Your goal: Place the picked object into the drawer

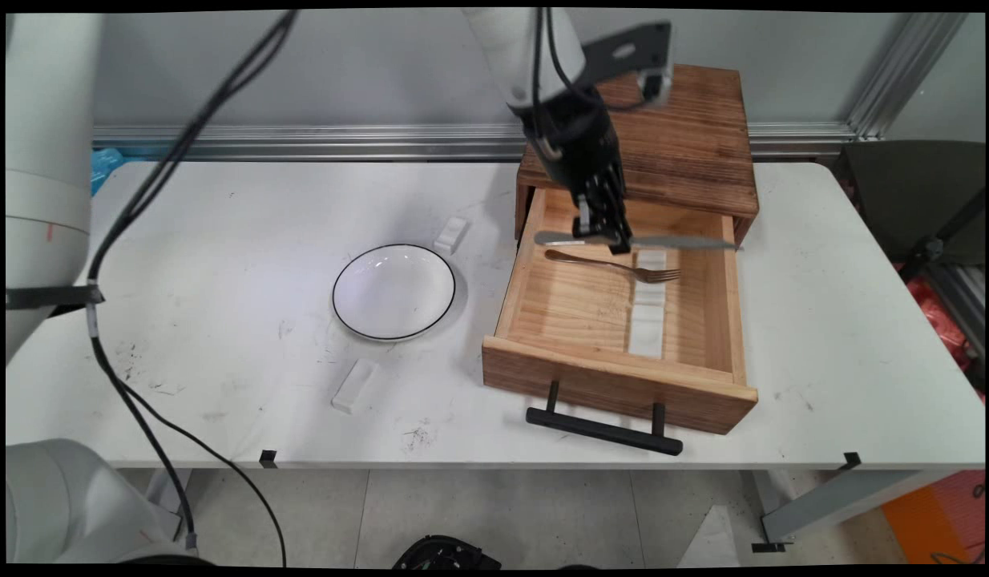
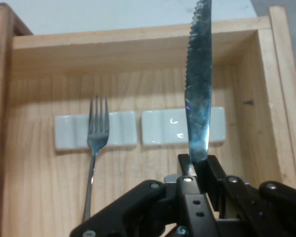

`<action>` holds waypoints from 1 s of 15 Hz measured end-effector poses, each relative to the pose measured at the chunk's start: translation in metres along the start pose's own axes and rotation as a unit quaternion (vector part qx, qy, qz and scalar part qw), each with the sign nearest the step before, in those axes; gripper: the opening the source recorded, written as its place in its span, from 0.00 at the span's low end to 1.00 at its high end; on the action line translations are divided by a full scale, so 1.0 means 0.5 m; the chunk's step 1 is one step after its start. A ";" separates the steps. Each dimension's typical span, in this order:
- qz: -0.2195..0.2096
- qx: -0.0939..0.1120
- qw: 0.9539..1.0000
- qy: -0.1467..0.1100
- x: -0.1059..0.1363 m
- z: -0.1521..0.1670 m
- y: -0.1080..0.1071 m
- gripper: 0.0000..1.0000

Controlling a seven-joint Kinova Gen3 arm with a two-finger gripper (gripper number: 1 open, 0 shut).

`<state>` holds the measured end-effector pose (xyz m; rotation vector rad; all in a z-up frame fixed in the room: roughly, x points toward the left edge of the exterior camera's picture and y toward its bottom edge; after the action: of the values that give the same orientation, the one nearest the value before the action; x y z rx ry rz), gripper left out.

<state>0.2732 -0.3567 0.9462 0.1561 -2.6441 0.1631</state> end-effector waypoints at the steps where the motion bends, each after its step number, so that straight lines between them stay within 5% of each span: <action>1: 0.002 -0.002 1.000 -0.003 0.001 0.013 -0.001 0.00; 15: 0.016 -0.022 0.998 -0.050 -0.032 0.222 -0.021 0.00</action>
<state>0.2377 -0.3816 0.8422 0.1095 -2.7484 0.1106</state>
